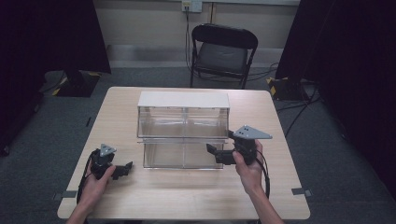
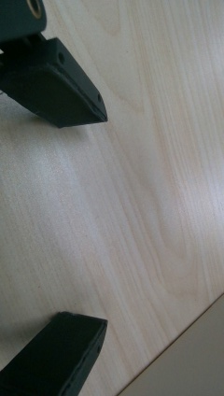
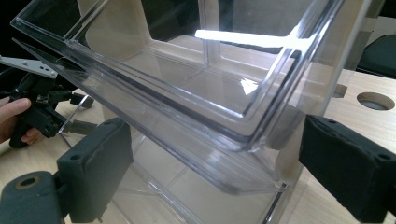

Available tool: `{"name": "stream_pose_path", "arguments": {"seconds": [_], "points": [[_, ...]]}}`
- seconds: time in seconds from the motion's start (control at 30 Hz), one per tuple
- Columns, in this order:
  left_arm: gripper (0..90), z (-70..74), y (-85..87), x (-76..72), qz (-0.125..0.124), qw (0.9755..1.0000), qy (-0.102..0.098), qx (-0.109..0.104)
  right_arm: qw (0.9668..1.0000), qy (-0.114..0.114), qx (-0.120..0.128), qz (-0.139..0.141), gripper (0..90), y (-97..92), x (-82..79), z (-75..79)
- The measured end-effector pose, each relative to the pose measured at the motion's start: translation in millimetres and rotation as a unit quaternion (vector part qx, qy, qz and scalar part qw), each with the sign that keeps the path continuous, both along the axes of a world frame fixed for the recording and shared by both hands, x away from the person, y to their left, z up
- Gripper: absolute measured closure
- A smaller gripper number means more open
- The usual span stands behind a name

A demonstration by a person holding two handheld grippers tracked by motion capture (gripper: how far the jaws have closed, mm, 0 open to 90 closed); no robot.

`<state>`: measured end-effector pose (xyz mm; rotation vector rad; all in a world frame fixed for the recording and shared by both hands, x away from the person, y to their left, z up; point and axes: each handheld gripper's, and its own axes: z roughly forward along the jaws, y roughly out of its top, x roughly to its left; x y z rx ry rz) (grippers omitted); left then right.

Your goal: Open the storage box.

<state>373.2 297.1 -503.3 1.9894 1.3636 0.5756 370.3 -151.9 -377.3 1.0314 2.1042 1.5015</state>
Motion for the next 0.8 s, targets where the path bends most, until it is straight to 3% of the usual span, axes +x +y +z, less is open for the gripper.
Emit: {"name": "stream_pose_path", "arguments": {"seconds": [0.8], "points": [[2.6, 0.1, 0.2, 0.0, -0.001, 1.0000, 0.000, 0.001, 1.0000, 0.001, 0.004, 0.002, 8.8, -0.5, 0.8, -0.7]]}}
